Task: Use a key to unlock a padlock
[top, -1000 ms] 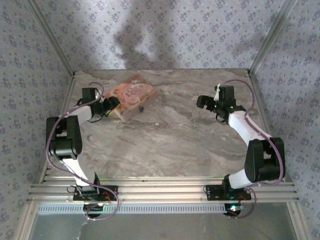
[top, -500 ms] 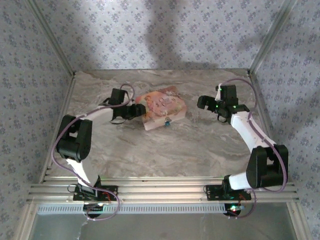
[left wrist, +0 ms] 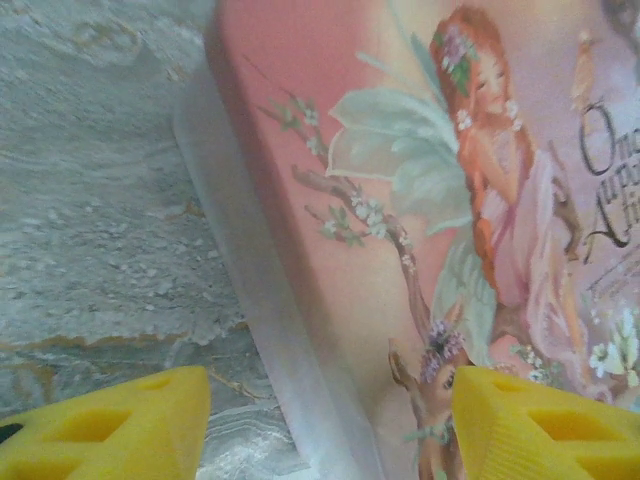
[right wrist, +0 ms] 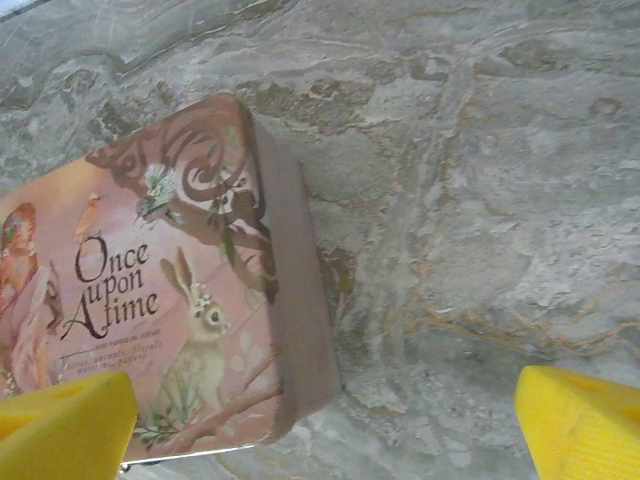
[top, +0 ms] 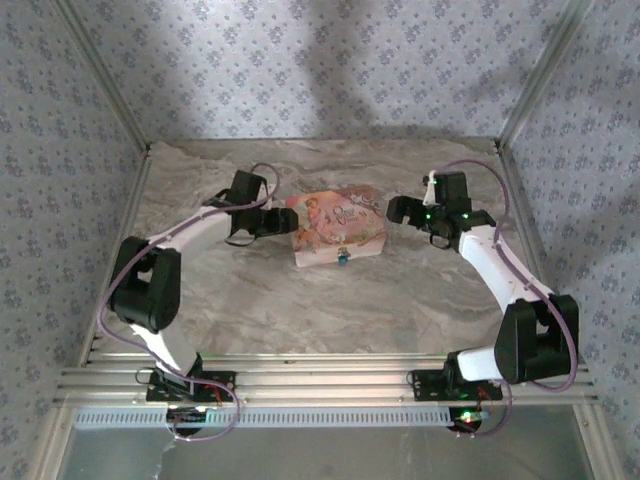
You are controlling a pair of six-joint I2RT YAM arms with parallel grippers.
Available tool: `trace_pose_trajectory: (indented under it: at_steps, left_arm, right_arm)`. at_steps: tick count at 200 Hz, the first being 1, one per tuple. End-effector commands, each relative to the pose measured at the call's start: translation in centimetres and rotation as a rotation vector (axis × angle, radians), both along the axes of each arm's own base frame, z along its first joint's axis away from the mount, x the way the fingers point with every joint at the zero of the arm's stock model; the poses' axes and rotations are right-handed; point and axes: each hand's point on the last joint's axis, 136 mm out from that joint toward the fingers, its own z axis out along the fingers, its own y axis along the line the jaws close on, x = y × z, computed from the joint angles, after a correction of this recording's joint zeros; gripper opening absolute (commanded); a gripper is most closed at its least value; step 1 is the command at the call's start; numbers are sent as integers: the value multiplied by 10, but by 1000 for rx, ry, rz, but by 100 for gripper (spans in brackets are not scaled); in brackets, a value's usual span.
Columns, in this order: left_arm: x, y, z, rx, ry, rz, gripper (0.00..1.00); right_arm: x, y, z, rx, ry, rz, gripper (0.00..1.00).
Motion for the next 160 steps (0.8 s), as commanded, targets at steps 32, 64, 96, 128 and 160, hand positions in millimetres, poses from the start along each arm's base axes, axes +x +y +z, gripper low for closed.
trace_pose_trajectory:
  at_steps: [32,64,96,128,160]
  left_arm:
    - [-23,5,5,-136,21,106,63]
    - [-32,-10,-12,-212,65,133,57]
    - [-32,-31,-22,-230,107,103,53]
    - [-18,-39,-22,-214,106,90,53]
    - [4,-46,-22,-180,87,72,52]
  right_arm:
    - [3,38,-41,65,118,84,91]
    - [9,59,-63,72,178,126,84]
    - [15,74,-75,81,199,154,75]
    - [26,80,-79,98,197,155,70]
    - [47,85,-78,122,199,162,70]
